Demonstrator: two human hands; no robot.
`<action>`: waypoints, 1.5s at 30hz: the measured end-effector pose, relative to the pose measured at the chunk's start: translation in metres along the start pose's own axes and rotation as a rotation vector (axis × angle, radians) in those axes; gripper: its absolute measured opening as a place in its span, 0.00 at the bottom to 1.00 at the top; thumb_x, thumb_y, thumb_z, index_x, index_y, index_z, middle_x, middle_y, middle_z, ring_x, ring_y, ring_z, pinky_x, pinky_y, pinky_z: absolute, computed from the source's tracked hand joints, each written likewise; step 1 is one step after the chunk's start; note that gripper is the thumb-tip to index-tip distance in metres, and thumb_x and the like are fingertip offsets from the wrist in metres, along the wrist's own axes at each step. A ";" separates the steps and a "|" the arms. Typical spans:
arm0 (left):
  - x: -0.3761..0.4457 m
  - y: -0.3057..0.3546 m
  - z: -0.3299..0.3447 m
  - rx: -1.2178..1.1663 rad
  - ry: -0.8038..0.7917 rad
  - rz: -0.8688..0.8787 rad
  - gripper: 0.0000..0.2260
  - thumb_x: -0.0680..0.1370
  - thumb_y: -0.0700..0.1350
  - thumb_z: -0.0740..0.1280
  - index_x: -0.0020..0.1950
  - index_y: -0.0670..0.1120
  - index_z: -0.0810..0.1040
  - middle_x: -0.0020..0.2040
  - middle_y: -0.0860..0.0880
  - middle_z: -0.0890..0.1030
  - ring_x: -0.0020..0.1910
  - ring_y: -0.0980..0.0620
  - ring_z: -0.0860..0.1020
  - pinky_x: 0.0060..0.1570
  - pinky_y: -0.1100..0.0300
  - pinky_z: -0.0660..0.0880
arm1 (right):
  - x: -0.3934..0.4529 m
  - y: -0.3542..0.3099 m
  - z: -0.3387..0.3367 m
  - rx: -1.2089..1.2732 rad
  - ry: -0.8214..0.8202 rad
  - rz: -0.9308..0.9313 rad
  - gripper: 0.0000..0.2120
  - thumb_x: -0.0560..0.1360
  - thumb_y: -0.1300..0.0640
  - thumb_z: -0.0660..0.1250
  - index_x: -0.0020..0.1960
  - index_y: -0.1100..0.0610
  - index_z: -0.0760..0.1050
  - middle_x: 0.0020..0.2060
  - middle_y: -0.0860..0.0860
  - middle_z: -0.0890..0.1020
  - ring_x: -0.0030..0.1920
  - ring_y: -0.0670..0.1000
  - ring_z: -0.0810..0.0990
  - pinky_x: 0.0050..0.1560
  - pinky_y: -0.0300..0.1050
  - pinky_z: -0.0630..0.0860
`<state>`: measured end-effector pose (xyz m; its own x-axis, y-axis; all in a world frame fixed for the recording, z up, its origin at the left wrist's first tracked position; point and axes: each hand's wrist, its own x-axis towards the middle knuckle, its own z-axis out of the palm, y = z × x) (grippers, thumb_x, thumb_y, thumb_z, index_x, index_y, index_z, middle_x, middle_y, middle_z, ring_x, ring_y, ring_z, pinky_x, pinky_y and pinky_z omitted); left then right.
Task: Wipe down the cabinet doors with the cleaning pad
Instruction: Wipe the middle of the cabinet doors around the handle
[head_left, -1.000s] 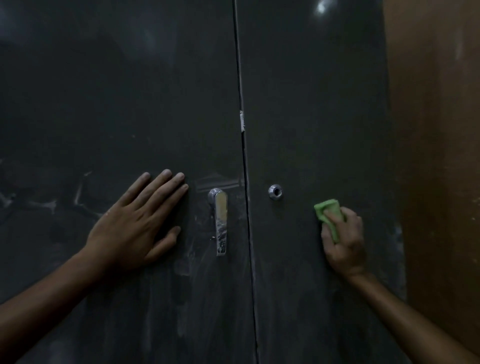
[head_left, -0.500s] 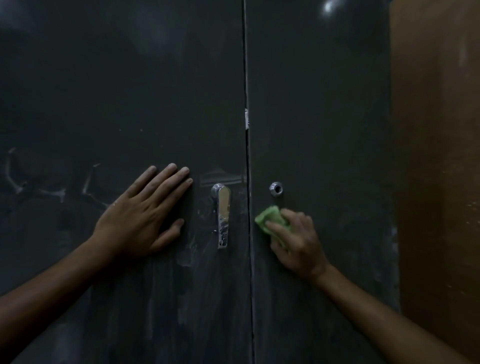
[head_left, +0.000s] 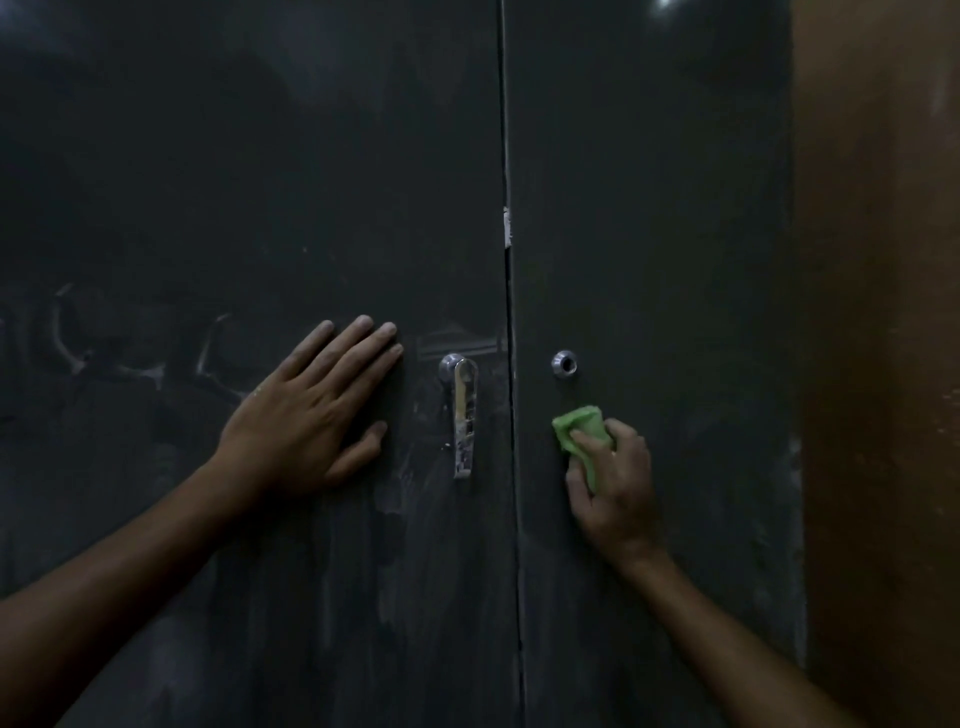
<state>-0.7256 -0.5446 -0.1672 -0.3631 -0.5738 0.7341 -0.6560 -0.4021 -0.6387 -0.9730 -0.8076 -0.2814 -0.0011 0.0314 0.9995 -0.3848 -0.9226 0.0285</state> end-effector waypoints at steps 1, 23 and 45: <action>0.000 -0.001 0.000 -0.001 -0.003 -0.001 0.35 0.83 0.61 0.53 0.85 0.42 0.55 0.86 0.43 0.53 0.85 0.45 0.51 0.83 0.41 0.52 | -0.001 -0.012 0.006 0.005 0.047 0.131 0.15 0.75 0.55 0.64 0.62 0.51 0.74 0.59 0.62 0.75 0.53 0.66 0.77 0.52 0.61 0.78; 0.001 -0.002 0.005 -0.044 0.037 0.012 0.36 0.82 0.61 0.53 0.85 0.42 0.55 0.86 0.43 0.53 0.85 0.44 0.52 0.83 0.41 0.51 | -0.038 0.063 -0.016 -0.184 0.025 0.335 0.16 0.79 0.58 0.61 0.65 0.62 0.72 0.58 0.67 0.76 0.47 0.69 0.80 0.44 0.54 0.78; 0.063 0.102 0.009 -0.587 0.138 -0.192 0.35 0.80 0.60 0.62 0.82 0.43 0.61 0.80 0.44 0.65 0.83 0.46 0.60 0.82 0.45 0.57 | -0.086 0.132 -0.018 -0.150 -0.119 0.313 0.18 0.78 0.50 0.58 0.67 0.52 0.69 0.62 0.57 0.72 0.47 0.58 0.77 0.43 0.42 0.74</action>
<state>-0.8095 -0.6281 -0.1883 -0.2587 -0.4175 0.8711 -0.9576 -0.0077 -0.2881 -1.0404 -0.9251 -0.3642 -0.0366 -0.2965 0.9543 -0.5137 -0.8135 -0.2725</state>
